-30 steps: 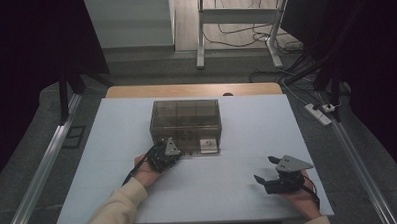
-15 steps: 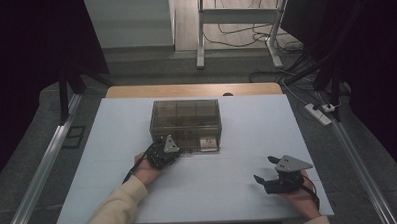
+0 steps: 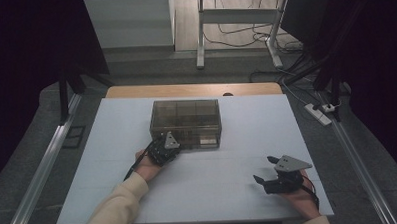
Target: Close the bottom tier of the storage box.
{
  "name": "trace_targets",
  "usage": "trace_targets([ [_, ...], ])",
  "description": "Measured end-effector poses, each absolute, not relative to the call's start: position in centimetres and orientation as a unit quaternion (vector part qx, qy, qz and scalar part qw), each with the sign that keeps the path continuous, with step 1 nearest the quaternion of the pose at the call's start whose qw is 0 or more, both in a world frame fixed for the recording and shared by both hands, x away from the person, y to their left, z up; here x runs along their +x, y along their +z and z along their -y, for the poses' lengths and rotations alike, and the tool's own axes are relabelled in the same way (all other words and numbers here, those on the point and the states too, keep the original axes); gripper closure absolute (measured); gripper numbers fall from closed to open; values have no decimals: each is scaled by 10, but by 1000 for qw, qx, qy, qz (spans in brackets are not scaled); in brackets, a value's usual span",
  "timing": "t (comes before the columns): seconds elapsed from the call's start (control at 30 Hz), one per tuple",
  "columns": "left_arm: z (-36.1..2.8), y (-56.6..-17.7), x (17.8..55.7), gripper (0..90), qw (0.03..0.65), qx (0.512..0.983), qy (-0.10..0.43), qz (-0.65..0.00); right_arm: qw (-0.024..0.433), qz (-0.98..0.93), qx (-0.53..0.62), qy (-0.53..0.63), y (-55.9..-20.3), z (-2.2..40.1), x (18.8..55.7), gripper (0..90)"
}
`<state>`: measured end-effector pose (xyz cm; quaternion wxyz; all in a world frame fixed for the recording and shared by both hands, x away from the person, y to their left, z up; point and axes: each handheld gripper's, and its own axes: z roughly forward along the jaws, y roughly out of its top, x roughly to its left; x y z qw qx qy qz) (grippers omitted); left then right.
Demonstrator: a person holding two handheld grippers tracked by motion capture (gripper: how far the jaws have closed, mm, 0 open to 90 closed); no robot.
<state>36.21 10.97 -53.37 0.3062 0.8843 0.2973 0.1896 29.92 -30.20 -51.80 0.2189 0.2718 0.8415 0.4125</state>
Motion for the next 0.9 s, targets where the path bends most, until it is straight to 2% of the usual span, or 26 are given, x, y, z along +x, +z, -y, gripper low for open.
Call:
trace_targets([
  [0.9, -109, -536, 375, 887, 304, 883, 191, -304, 219, -843, 271, 409, -518, 302, 299, 146],
])
